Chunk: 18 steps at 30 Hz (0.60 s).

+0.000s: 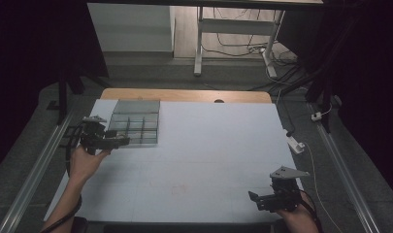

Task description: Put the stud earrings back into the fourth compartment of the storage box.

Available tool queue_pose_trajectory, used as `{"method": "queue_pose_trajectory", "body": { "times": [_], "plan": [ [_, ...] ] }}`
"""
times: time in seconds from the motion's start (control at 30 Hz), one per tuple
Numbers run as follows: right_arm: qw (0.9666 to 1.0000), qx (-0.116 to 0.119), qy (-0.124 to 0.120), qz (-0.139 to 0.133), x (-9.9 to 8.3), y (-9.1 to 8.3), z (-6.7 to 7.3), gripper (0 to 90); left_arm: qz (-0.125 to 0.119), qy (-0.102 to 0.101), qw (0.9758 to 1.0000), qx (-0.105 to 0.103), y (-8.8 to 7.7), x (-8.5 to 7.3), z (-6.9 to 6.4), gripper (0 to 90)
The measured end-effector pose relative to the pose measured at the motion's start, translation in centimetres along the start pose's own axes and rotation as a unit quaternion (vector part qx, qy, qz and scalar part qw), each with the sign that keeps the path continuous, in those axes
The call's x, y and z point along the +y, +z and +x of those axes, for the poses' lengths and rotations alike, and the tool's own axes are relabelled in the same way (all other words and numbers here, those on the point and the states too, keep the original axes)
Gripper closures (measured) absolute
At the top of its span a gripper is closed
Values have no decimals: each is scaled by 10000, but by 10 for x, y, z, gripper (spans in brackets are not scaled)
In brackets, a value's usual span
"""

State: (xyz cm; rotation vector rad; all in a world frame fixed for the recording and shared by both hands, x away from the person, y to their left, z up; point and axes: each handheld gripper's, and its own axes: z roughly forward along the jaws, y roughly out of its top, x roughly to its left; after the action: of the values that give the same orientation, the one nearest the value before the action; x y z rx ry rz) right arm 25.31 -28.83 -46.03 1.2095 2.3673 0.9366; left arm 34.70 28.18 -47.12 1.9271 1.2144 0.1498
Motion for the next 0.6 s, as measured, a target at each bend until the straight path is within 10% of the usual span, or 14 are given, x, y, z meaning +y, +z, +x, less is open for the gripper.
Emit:
{"method": "queue_pose_trajectory", "body": {
  "times": [0.6],
  "plan": [
    [10000, 25, 9, -14, 1, 1, 0, 0, -138, 527, 9984, -136, -41, -64, -63, 0]
  ]
}}
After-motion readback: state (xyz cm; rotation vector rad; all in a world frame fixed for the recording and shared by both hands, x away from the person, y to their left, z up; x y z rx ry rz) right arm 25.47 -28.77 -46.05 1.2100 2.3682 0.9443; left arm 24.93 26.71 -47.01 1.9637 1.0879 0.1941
